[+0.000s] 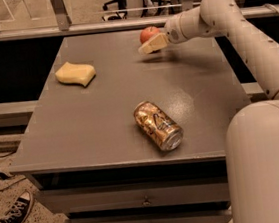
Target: Pick apple
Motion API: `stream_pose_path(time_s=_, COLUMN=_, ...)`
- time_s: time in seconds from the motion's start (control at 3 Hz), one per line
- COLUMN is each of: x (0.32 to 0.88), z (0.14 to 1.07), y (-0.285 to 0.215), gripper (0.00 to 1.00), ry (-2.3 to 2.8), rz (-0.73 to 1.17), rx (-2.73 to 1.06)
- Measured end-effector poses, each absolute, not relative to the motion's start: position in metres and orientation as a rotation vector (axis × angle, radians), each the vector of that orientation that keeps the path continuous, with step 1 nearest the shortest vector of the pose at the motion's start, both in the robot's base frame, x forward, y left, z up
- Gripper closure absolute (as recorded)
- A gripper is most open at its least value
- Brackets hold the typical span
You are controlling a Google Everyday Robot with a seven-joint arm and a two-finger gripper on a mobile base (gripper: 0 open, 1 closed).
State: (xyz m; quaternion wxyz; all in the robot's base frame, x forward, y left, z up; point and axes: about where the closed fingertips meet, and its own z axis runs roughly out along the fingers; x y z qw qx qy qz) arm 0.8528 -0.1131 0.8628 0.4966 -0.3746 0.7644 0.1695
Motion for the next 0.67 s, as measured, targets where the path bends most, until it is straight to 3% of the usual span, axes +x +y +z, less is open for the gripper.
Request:
stream_pose_path(time_s=0.33, x=0.8569, z=0.8599, y=-0.1154, gripper=0.16, ry=1.851, rz=0.404, rx=-0.888)
stream_pose_path(time_s=0.67, x=0.8564, z=0.8581, y=-0.1149, gripper=0.39, ry=1.846, rz=0.415, rx=-0.879)
